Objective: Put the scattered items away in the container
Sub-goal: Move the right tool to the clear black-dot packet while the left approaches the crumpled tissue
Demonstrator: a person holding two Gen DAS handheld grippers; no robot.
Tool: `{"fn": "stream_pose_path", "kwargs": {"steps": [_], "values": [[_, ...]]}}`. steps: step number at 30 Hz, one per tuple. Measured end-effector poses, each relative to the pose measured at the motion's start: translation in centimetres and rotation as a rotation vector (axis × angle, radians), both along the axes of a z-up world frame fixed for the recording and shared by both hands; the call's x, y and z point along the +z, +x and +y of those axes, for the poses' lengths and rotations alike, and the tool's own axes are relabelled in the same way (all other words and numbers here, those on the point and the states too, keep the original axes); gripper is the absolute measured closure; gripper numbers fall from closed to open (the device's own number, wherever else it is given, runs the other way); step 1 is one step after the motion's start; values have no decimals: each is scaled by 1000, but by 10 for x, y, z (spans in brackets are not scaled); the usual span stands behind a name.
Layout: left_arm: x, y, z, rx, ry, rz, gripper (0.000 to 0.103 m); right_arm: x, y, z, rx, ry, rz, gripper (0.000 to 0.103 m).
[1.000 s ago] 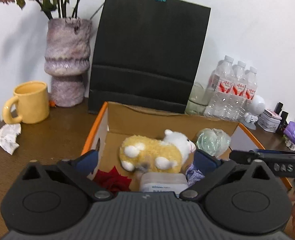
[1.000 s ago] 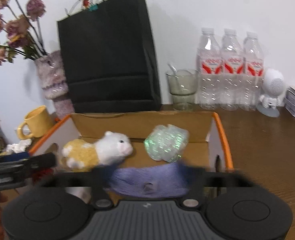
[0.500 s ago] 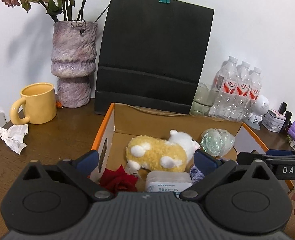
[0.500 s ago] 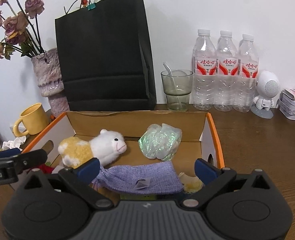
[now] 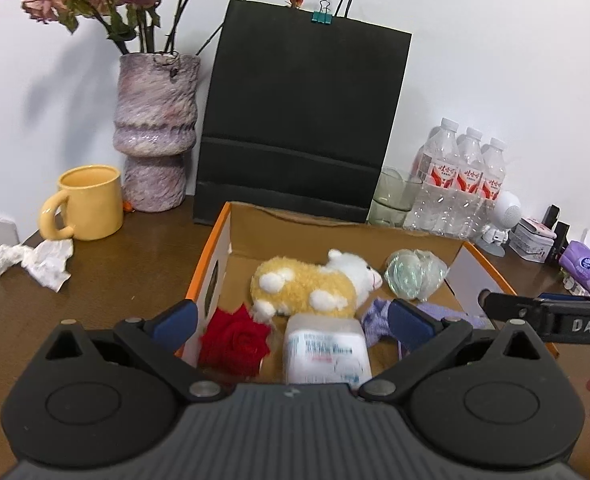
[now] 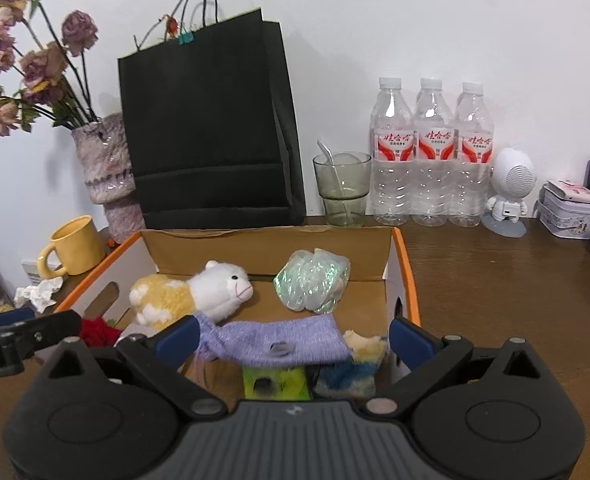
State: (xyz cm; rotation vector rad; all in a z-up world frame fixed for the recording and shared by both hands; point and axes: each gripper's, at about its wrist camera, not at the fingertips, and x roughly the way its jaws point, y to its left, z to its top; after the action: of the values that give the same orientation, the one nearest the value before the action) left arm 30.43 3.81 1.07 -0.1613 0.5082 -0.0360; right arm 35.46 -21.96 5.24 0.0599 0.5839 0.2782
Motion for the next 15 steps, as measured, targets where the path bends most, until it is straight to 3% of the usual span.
{"fn": "stream_pose_path", "kwargs": {"steps": [7, 15], "values": [[-9, -38, 1, -2, 7, 42, 0, -3, -47, -16, 3, -22, 21, 2], [-23, -80, 6, 13, 13, 90, 0, -31, -99, -16, 80, -53, 103, 2]]}}
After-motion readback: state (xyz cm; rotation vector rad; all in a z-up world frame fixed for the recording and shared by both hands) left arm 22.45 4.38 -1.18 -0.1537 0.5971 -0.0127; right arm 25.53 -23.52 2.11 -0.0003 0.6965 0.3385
